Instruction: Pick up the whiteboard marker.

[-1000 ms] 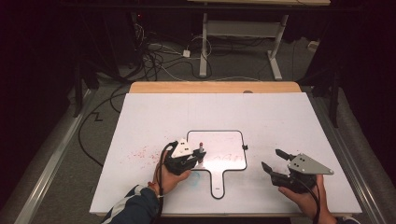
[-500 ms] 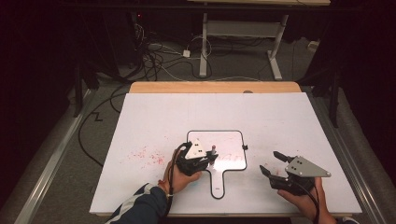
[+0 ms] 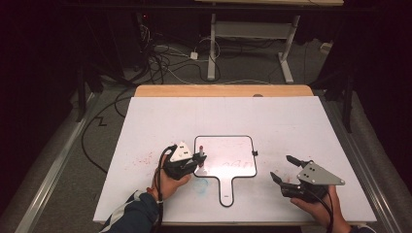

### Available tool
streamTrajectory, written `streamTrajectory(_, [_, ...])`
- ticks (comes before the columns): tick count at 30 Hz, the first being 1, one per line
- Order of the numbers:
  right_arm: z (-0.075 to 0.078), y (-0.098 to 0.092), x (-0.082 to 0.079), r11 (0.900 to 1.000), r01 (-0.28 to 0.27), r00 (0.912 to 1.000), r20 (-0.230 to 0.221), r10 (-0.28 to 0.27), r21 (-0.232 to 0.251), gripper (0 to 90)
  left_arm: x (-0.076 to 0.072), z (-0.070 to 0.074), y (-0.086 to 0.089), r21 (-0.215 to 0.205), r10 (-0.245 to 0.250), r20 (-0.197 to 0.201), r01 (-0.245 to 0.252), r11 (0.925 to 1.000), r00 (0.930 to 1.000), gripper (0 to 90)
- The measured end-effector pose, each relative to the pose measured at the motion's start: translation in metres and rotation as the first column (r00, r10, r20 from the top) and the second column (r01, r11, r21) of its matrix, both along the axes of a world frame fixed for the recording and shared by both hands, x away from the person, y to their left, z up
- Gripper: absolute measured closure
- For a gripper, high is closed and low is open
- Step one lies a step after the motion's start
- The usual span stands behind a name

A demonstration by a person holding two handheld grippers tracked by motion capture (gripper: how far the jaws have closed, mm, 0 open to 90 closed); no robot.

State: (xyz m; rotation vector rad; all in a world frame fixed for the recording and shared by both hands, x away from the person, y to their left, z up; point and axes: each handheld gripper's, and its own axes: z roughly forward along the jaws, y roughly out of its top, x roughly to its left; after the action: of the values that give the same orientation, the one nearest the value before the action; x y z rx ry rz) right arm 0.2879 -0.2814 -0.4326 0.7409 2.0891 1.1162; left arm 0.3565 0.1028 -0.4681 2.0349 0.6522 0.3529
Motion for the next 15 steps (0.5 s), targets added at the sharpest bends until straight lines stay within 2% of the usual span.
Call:
streamTrajectory(4, [-0.002,0.002,0.000,1.000,-0.008,1.0000,-0.005,0.008,-0.012,26.9,-0.003,0.000,-0.019,-0.010,-0.028,-0.002,0.028,0.9995,0.9996,78.8])
streamTrajectory(9, [-0.003,0.002,-0.001,1.000,-0.017,0.9999,-0.004,0.016,-0.013,26.9,-0.008,-0.001,-0.044,-0.033,-0.108,0.005,0.108,0.9936,0.9941,78.8])
streamTrajectory(11, [-0.003,0.002,-0.001,1.000,-0.019,0.9998,-0.008,0.019,-0.011,26.9,-0.009,-0.001,-0.048,-0.040,-0.132,0.008,0.132,0.9904,0.9912,78.8])
streamTrajectory(12, [-0.003,0.002,0.000,1.000,-0.019,0.9998,-0.008,0.019,-0.012,26.9,-0.010,-0.001,-0.049,-0.028,-0.135,0.014,0.136,0.9903,0.9907,78.8])
streamTrajectory(15, [-0.004,0.004,0.001,1.000,-0.020,0.9998,-0.010,0.020,-0.015,27.0,-0.010,-0.001,-0.043,-0.034,-0.133,0.002,0.133,0.9905,0.9911,78.8])
